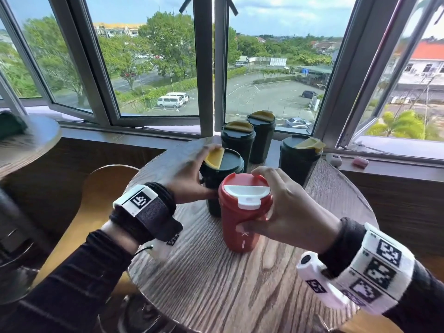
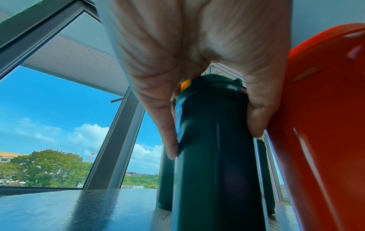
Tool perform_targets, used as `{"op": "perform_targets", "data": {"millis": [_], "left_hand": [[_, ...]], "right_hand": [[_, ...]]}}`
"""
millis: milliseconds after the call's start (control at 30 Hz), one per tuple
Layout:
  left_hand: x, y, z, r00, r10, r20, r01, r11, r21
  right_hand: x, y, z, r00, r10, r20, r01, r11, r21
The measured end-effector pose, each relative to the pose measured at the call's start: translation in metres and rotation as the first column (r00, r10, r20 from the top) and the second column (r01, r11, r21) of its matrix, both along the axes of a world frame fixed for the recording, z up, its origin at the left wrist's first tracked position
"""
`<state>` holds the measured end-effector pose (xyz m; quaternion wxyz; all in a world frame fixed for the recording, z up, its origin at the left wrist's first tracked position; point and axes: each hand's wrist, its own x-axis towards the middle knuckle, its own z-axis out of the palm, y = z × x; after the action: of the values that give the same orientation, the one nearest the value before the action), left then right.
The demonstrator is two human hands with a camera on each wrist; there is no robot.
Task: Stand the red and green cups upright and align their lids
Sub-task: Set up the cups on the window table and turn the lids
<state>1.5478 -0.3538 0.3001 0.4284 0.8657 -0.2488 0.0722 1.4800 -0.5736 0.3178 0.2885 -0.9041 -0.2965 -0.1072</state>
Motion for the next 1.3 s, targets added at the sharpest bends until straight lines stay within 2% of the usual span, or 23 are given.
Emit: {"op": "perform_targets", "data": {"millis": [200, 733, 1100, 1300], "left_hand": [[0.004, 0.001, -0.001, 1.000, 0.014, 0.018, -0.015, 1.000, 0.010], [0.010, 0.001, 0.000, 0.997, 0.061, -0.050, -0.064, 0.997, -0.051], [0.017, 0.001, 0.001, 0.998, 0.014, -0.065, -0.018, 0.998, -0.057], [0.017, 0.006, 0.001, 1.000, -0.009, 0.013, 0.008, 0.998, 0.061]], "right_hand": [[-0.004, 0.002, 0.001, 1.000, -0.009, 0.008, 0.008, 1.000, 0.029], [0.008, 0.006, -0.001, 1.000, -0.005, 0.020, 0.005, 1.000, 0.011], [0.017, 0.005, -0.004, 0.999, -0.025, 0.029, 0.024, 1.000, 0.014], [0.015, 0.004, -0.007, 0.999, -0.033, 0.024, 0.033, 0.999, 0.023]]}}
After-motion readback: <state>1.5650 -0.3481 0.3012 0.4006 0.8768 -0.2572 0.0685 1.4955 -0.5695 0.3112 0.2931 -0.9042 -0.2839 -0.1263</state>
